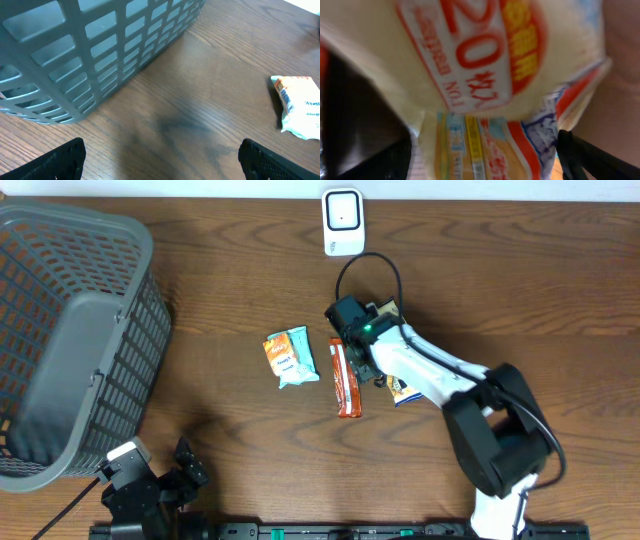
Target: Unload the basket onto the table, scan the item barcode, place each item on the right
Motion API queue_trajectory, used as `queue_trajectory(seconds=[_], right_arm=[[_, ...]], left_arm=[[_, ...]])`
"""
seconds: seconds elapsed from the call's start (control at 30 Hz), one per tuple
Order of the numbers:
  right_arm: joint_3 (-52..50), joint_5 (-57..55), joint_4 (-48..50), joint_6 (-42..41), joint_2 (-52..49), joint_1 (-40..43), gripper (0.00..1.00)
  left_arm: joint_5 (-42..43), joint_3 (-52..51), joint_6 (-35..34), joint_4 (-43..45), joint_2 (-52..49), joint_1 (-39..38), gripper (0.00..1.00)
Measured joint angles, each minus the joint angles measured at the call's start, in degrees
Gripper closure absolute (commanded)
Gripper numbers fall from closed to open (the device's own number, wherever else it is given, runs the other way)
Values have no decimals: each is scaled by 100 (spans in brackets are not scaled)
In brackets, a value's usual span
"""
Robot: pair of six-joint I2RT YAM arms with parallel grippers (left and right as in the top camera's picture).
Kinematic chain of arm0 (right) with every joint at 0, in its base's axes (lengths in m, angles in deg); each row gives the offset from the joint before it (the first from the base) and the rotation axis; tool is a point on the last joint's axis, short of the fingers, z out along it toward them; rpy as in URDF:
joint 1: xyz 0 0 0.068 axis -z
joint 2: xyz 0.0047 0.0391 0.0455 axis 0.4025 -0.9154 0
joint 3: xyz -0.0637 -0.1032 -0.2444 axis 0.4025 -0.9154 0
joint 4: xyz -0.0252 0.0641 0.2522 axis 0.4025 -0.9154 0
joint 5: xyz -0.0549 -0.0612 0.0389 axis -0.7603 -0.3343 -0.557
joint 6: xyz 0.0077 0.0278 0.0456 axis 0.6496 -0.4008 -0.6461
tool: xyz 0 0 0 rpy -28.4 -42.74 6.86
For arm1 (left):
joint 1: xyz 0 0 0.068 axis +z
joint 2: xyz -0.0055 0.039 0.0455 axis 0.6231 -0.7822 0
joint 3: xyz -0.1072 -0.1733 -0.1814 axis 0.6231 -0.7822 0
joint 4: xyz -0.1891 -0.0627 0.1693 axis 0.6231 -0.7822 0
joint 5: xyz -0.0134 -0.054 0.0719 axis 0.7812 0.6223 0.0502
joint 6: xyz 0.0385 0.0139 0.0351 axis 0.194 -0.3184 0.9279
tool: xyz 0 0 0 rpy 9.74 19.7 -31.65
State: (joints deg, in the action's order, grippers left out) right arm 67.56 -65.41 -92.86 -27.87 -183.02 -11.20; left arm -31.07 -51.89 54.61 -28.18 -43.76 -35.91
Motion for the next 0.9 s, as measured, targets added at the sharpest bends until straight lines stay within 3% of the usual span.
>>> queue_trajectory(seconds=[0.23, 0.33, 0.37, 0.43, 0.5, 0.7, 0.9], right_arm=[[55, -492, 33, -133, -133, -240, 16], [177, -789, 20, -245, -339, -225, 53], [229, -857, -26, -264, -448, -192, 71], [319, -774, -146, -275, -601, -94, 88], [343, -625, -278, -212, -662, 35, 99], [485, 566, -680, -90, -391, 352, 99], [466, 3077, -839, 210, 420, 407, 99]], left_arm=[[0, 0, 0, 0, 0, 0, 2], [0, 0, 0, -2, 0, 0, 2], [0, 0, 2, -2, 0, 0, 2], [0, 0, 2, 0, 0, 0, 2], [0, 0, 2, 0, 0, 0, 2], [0, 0, 0, 0, 0, 0, 2], [0, 0, 0, 0, 0, 0, 2]])
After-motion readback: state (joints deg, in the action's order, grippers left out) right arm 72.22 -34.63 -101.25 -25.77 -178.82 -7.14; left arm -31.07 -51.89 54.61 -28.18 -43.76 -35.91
